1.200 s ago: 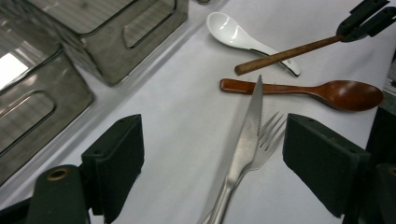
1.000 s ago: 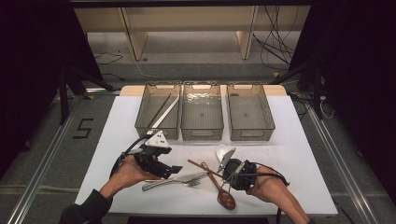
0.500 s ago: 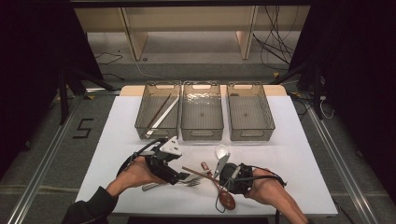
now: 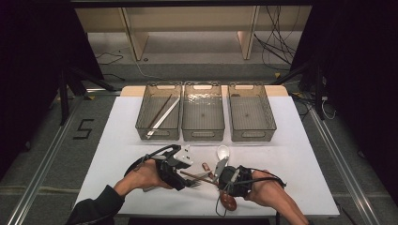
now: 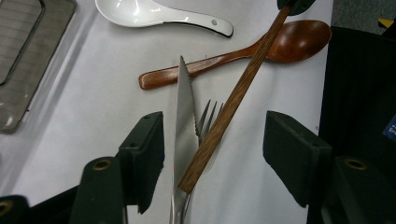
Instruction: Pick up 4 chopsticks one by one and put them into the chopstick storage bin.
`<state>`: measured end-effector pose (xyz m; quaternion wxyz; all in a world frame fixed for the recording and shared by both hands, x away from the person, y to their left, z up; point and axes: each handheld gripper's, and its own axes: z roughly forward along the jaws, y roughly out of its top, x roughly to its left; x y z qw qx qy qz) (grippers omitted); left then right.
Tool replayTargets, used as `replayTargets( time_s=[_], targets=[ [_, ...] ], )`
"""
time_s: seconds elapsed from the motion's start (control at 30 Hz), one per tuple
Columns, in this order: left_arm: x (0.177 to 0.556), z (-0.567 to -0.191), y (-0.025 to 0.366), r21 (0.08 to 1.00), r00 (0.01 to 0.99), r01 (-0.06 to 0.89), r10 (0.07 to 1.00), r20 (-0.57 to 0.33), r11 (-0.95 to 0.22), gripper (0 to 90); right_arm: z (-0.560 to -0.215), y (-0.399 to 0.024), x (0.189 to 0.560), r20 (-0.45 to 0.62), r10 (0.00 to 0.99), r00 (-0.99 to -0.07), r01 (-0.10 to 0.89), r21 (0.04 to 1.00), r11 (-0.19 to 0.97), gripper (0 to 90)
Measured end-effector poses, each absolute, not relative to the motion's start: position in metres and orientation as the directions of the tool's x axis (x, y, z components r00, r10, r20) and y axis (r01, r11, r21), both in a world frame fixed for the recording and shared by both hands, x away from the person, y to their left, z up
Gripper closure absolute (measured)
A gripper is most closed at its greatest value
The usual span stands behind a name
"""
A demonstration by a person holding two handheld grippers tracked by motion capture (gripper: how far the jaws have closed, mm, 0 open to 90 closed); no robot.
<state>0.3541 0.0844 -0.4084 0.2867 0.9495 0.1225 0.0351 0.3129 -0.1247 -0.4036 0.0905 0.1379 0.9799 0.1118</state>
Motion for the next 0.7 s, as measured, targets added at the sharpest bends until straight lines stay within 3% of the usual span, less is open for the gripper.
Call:
replayTargets(
  time_s=[0.7],
  targets=[
    [0.3512, -0.4134, 0.0773, 0.517, 0.984, 0.167, 0.178, -0.029, -0.839, 57.4, -0.4028, -0.1207, 0.3081, -0.153, 0.242, -0.958, 0.199, 0.254, 0.947, 85.9]
  ],
)
